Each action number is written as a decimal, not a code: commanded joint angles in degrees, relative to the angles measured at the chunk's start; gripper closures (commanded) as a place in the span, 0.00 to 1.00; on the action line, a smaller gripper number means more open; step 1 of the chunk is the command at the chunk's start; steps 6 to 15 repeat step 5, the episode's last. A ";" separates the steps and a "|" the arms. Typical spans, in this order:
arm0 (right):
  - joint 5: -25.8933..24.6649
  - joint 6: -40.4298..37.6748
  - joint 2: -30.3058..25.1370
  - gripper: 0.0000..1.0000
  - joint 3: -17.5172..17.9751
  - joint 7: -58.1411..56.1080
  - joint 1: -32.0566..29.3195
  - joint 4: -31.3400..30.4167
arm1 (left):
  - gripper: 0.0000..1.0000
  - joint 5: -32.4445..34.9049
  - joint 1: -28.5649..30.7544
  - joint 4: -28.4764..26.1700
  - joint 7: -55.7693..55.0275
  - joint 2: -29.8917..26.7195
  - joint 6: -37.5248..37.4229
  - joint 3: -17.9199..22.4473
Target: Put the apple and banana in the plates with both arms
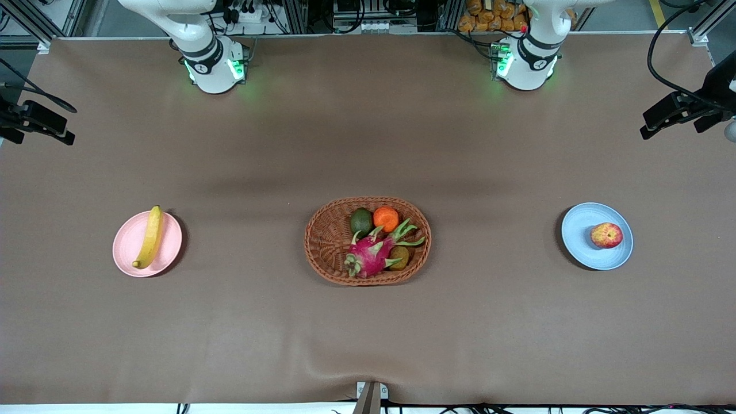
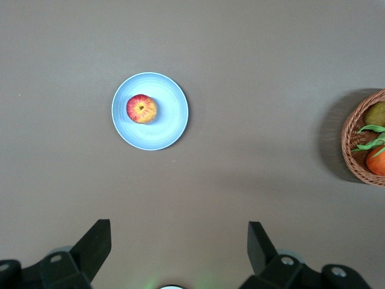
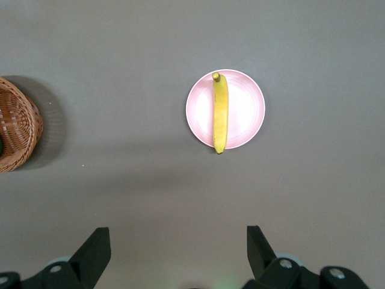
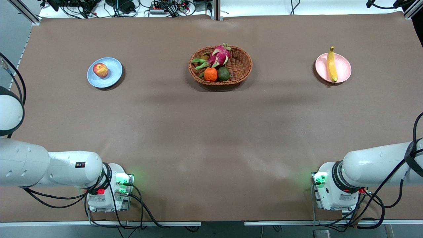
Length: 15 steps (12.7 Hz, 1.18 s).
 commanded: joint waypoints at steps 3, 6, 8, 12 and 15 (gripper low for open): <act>1.12 0.14 -0.35 0.00 -0.64 0.09 0.65 -0.13 | 0.00 0.22 -0.65 0.90 0.57 0.14 -0.18 -0.29; 1.22 -0.30 -0.17 0.00 -0.64 -0.26 0.47 -0.13 | 0.00 0.22 -0.65 0.90 0.66 0.06 -0.36 -0.38; 1.22 -0.30 -0.17 0.00 -0.64 -0.26 0.47 -0.13 | 0.00 0.22 -0.65 0.90 0.66 0.06 -0.36 -0.38; 1.22 -0.30 -0.17 0.00 -0.64 -0.26 0.47 -0.13 | 0.00 0.22 -0.65 0.90 0.66 0.06 -0.36 -0.38; 1.22 -0.30 -0.17 0.00 -0.64 -0.26 0.47 -0.13 | 0.00 0.22 -0.65 0.90 0.66 0.06 -0.36 -0.38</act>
